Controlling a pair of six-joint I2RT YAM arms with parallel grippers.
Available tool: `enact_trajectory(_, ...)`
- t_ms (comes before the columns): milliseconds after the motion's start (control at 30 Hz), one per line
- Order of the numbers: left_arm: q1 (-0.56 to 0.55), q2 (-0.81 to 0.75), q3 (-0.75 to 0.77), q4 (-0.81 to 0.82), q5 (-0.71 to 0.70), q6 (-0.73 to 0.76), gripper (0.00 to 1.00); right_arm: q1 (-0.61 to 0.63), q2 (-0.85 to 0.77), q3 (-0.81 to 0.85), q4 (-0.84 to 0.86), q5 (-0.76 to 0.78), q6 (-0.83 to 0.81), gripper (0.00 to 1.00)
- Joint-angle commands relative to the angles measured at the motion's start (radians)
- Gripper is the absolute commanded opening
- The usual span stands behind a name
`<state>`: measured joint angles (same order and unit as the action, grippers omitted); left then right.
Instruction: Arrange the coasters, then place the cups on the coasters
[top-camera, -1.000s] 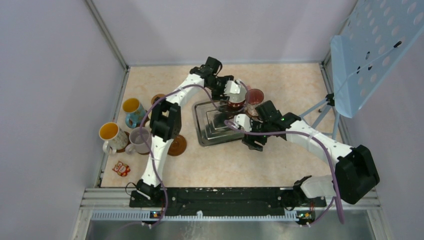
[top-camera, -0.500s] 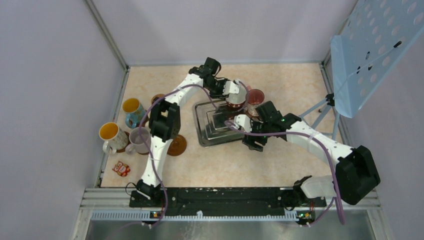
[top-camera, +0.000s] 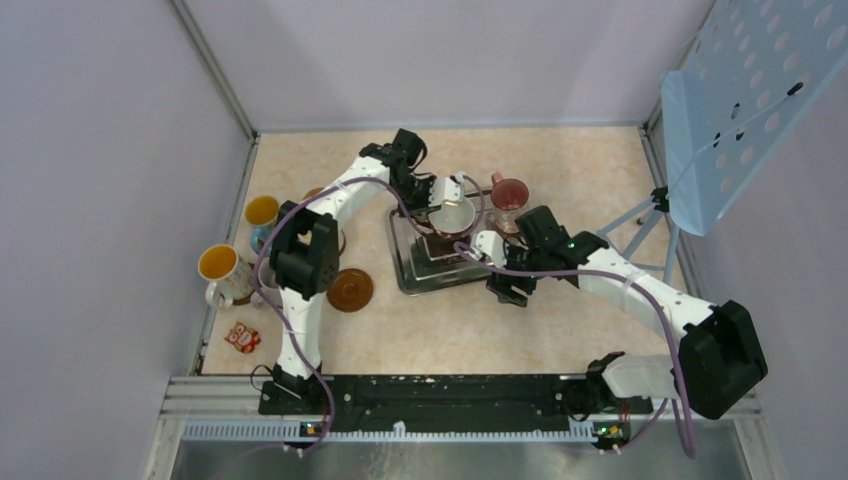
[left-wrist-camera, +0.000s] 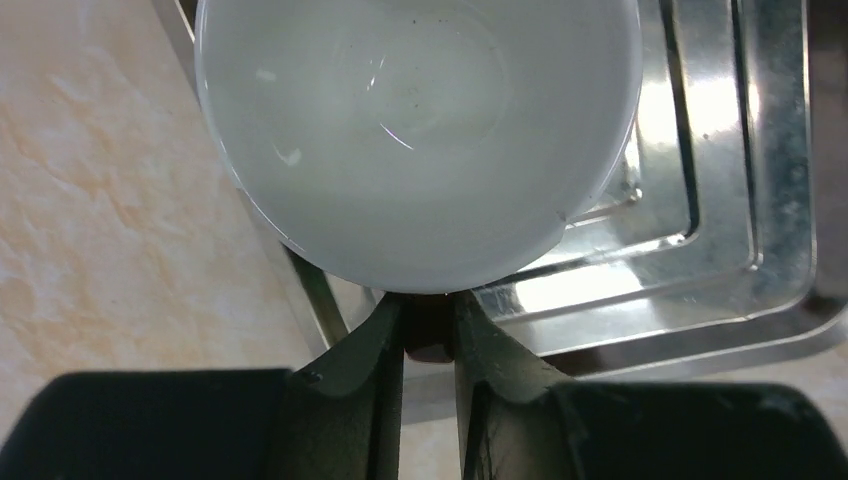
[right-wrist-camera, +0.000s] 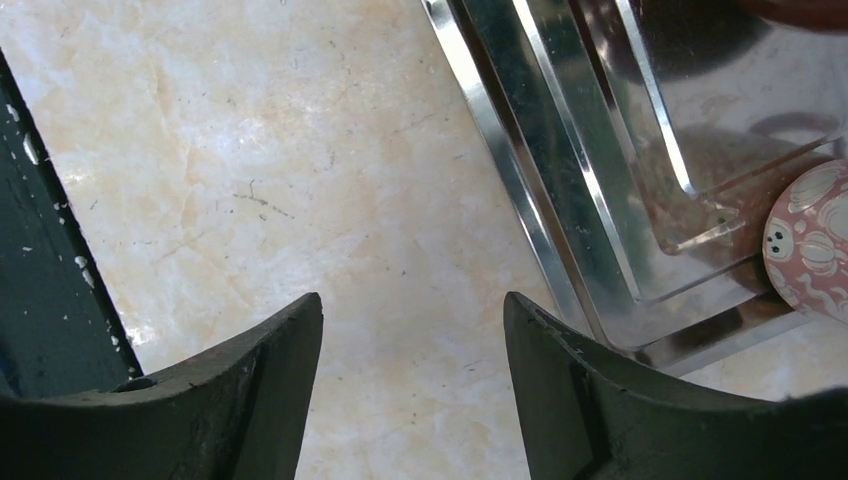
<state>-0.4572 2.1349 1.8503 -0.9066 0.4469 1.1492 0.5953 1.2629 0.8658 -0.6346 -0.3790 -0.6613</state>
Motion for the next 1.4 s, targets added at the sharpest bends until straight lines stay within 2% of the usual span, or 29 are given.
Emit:
enact_trajectory(0, 0.023, -0.116, -0.095, -0.053, -0.044, -0.063, 0.18, 0.011, -0.034, -0.002, 0.012, -0.028, 0.009, 0.66)
enact_trajectory(133, 0.035, -0.149, -0.166, 0.003, -0.073, -0.152, 0.31, 0.011, -0.033, -0.004, 0.017, -0.031, 0.008, 0.66)
enact_trajectory(200, 0.035, -0.163, -0.19, 0.029, -0.068, -0.183, 0.46, 0.011, -0.034, -0.005, 0.018, -0.032, 0.009, 0.66)
enact_trajectory(300, 0.035, -0.168, -0.204, 0.049, -0.054, -0.203, 0.57, 0.011, -0.035, -0.004, 0.021, -0.032, 0.014, 0.66)
enact_trajectory(600, 0.029, -0.166, -0.267, 0.183, -0.035, -0.245, 0.61, 0.011, -0.051, -0.004, 0.02, -0.036, 0.028, 0.66)
enact_trajectory(1033, -0.01, -0.128, -0.26, 0.201, -0.021, -0.252, 0.52, 0.011, -0.056, -0.007, 0.019, -0.036, 0.029, 0.66)
enact_trajectory(1167, -0.011, -0.128, -0.26, 0.198, -0.019, -0.256, 0.4, 0.011, -0.056, -0.008, 0.018, -0.037, 0.028, 0.66)
enact_trajectory(1267, -0.01, -0.138, -0.253, 0.182, -0.012, -0.261, 0.28, 0.011, -0.058, -0.01, 0.017, -0.037, 0.027, 0.66)
enact_trajectory(1333, -0.009, -0.147, -0.245, 0.167, -0.008, -0.273, 0.17, 0.011, -0.061, -0.01, 0.018, -0.033, 0.026, 0.66)
enact_trajectory(1367, -0.004, -0.16, -0.243, 0.167, -0.003, -0.285, 0.09, 0.011, -0.062, -0.01, 0.021, -0.032, 0.027, 0.66)
